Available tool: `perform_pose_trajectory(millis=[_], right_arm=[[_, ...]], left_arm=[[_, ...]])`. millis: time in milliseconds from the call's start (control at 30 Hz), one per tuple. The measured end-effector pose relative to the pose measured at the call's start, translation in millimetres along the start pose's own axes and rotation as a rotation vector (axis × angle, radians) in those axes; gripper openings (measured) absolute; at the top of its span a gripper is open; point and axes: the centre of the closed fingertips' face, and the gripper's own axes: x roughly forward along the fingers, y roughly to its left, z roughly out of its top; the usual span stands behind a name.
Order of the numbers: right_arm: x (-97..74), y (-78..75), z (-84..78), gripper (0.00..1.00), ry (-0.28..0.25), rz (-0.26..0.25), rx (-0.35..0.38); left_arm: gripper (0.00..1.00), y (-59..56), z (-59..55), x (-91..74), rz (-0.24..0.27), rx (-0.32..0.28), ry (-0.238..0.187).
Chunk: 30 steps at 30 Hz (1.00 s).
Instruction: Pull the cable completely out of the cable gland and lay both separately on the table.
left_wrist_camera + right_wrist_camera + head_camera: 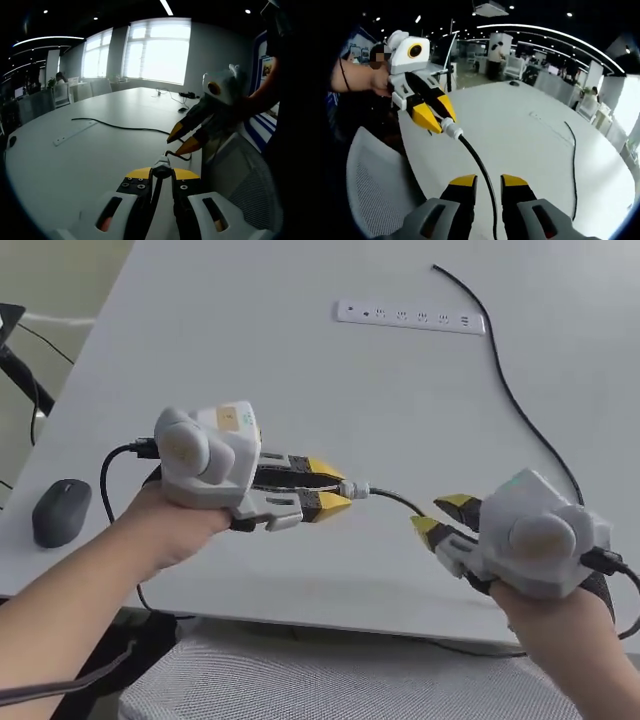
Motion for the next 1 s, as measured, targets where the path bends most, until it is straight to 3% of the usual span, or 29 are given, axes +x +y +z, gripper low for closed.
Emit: perform_pose_trajectory(millis=[133, 233, 400, 567, 1000], right_arm=[[6.9, 17.3, 25.4, 0.13, -0.034, 0.038, -0.162], [11.9, 25.3, 33.4, 0.11, -0.029, 0.049, -0.260], [17.0, 31.9, 39.1, 0.07, -0.028, 0.048, -0.340], [17.1, 32.5, 36.2, 0.02, -0.025, 0.056, -0.350], [14.5, 32.3, 33.4, 0.01, -0.039, 0.046, -0.313]], left_arm=[[0.15, -0.7, 0.2, -0.1, -0.005, 0.002, 0.002], [0.15, -0.7, 0.9, -1.1, -0.006, 0.000, 0.000], [0.15, -1.7, 1.9, -1.5, -0.012, 0.007, 0.002], [0.15, -4.3, 2.8, -1.8, -0.016, 0.010, 0.005], [0.15, -11.0, 5.6, -3.4, -0.021, 0.009, 0.003]])
